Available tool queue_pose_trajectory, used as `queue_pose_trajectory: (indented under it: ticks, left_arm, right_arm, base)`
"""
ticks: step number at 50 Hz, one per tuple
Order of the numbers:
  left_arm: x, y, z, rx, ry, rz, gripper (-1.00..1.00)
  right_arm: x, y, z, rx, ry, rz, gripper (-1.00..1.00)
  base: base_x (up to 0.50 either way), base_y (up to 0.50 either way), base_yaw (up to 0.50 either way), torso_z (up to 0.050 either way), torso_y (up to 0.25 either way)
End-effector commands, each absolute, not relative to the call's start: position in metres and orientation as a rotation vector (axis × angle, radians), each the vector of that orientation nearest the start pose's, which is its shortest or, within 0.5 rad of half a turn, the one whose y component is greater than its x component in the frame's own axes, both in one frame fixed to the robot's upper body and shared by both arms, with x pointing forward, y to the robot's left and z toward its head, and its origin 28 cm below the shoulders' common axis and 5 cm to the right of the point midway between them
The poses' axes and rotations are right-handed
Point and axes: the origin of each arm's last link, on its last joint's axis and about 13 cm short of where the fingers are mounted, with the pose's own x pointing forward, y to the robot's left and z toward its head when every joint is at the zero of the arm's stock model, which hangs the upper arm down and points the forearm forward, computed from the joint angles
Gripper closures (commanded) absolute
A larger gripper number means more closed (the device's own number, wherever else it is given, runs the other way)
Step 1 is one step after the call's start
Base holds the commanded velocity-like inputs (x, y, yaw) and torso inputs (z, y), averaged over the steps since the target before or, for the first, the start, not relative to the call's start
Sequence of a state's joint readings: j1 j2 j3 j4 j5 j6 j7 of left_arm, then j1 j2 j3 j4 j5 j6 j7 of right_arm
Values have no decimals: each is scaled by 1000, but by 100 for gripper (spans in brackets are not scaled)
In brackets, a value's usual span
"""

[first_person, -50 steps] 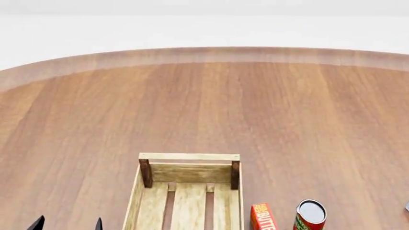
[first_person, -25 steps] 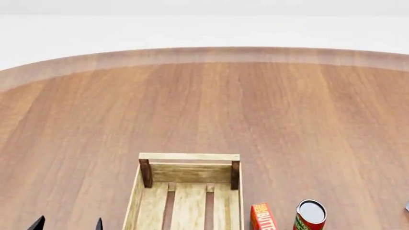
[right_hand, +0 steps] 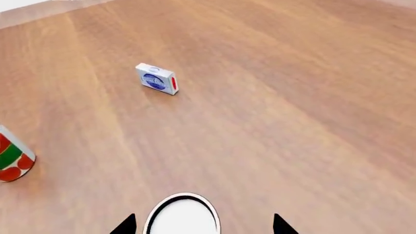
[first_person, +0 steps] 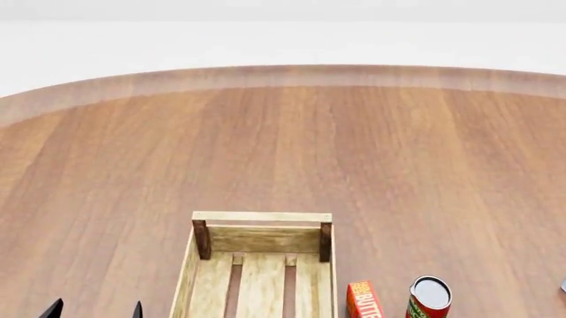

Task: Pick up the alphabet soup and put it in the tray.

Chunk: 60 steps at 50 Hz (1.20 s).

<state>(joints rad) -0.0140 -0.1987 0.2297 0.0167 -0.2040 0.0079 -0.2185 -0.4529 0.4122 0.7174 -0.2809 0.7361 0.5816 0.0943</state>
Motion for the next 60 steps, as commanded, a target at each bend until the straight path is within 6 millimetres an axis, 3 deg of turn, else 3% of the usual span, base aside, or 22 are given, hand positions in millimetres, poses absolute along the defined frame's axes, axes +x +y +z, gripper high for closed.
queue_pose_trajectory:
  ticks: [1,12,60]
  left_arm:
    - [208,206,15,-1,9,-9,-100]
    - [208,205,14,2,9,-10,-100]
    - [208,206,14,5,8,-8,-100]
  right_arm:
    - [84,-280,30,229,446,-527,-100]
    - [90,-279,18,245,457,-507,-100]
    - [111,-274,1,236,493,-488,-100]
  base:
    - [0,0,0,0,0]
    - [0,0,0,0,0]
    - [0,0,0,0,0]
